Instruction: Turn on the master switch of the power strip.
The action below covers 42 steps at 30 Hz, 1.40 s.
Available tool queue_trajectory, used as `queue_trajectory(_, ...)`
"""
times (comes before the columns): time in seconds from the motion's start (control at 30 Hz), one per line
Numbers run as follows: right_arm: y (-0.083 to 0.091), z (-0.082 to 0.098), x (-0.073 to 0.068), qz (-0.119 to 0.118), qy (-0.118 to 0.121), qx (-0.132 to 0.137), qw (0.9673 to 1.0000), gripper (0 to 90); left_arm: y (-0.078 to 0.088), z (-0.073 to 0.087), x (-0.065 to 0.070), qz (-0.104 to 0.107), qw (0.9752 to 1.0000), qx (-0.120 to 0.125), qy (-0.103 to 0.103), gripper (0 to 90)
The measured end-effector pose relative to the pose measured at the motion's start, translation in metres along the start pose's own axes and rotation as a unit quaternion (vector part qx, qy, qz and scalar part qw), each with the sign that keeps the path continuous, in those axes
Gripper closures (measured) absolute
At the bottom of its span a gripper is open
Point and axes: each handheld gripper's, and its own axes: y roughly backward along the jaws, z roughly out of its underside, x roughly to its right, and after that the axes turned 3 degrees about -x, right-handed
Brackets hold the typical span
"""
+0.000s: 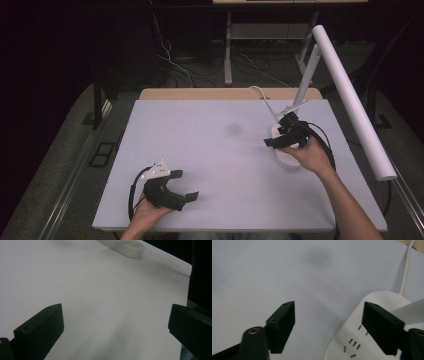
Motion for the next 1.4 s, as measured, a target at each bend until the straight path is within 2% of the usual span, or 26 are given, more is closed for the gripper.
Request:
queue_trajectory(0.13, -0.002, -0.004, 0.001, 0.007, 0.003, -0.009, 0.9999, 43.2, 0.000, 0.000, 0.000, -0.001, 1.0000, 0.000, -0.001, 0.0)
queue_trajectory(0.33, -0.011, -0.008, 0.005, 0.048, 0.009, -0.032, 0.9983, 66.5, 0.000, 0.000, 0.000, 0.000, 1.0000, 0.000, -0.003, 0.0)
queue_trajectory(0.43, -0.014, -0.008, 0.008, 0.060, 0.008, -0.036, 0.9975, 76.5, 0.000, 0.000, 0.000, 0.000, 1.0000, 0.001, -0.002, 0.0)
queue_trajectory(0.63, -0.019, -0.009, 0.011, 0.069, 0.007, -0.043, 0.9966, 88.3, -0.001, 0.000, -0.001, 0.000, 1.0000, 0.000, -0.003, 0.0)
queue_trajectory(1.13, -0.041, -0.020, 0.015, 0.098, 0.022, -0.067, 0.9927, 89.3, 0.001, 0.000, -0.003, -0.001, 1.0000, 0.001, -0.004, 0.0)
queue_trajectory(1.4, -0.053, -0.021, 0.016, 0.125, 0.030, -0.078, 0.9887, 89.3, 0.001, 0.000, -0.003, -0.001, 1.0000, 0.001, -0.005, 0.0)
